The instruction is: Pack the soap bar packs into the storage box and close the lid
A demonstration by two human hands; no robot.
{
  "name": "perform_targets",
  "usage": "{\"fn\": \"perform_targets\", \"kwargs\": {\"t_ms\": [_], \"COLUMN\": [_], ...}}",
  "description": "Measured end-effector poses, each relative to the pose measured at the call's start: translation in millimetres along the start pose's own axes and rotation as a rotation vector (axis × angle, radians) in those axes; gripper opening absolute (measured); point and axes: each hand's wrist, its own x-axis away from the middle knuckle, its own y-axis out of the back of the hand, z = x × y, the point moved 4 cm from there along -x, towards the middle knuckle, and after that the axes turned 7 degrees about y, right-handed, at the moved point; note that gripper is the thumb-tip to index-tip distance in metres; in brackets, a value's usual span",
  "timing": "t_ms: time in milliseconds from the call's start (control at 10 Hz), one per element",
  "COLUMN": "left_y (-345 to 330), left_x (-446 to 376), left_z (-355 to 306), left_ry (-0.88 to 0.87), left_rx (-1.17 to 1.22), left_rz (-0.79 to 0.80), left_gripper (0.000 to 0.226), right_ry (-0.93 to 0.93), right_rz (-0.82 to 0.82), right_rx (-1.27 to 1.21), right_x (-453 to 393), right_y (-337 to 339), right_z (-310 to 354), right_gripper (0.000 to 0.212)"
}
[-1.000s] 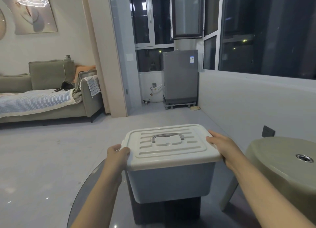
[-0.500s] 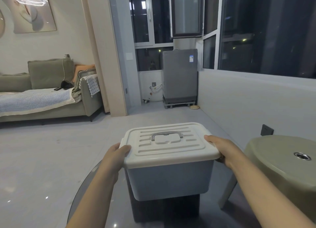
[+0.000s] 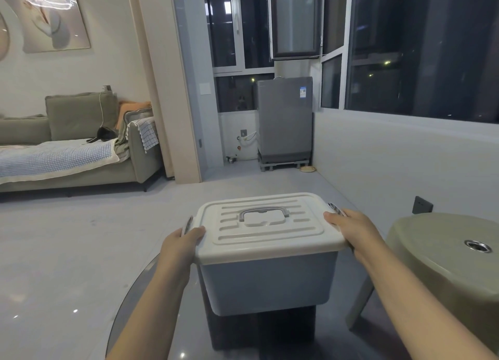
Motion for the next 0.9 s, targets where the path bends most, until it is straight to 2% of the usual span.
{"fn": "perform_targets", "kwargs": {"t_ms": [200,300,400,500,600,700,800,900], "left_y": [1.3,1.8,0.8,-0.4,-0.8,-4.7,-10.2,-20.9], "left_x": [1.0,1.0,2.5,4.9,2.4,6.4,9.7,24.1], "left_z": [-3.6,-5.7,-9.9,-11.9,-12.3,-18.1,-24.8,-39.2], "left_ry": [-0.046,-0.074,-0.158,-0.209,-0.219,-0.201,-0.255,-0.412], "left_rx": [-0.079,-0.138,-0.249,-0.311,-0.357,-0.472,-0.694,-0.92], "left_rz": [-0.037,-0.05,-0.056,-0.067,-0.073,-0.092,-0.159,-0.296], "left_gripper": [0.01,0.014,0.009,0.006,0.012,0.011,0.027,0.05], "right_ry": [-0.019,-0.019,-0.002,0.055,0.07,0.061,0.068,0.225], "right_rz": [-0.024,-0.036,-0.04,-0.035,-0.055,-0.019,-0.036,-0.186], "right_rx": [-0.021,-0.004,0.019,0.103,0.145,0.203,0.272,0.233], "right_x": [-2.2,-2.3,-2.1,-1.0,2.9,6.9,10.9,28.4], "right_y": [0.3,0.3,-0.5,-2.1,-2.5,-3.0,-2.7,3.5], "right_z": [1.5,3.3,5.0,8.4,11.4,15.5,18.9,53.4], "right_gripper": [0.003,0.012,0.028,0.023,0.022,0.029,0.049,0.052]}}
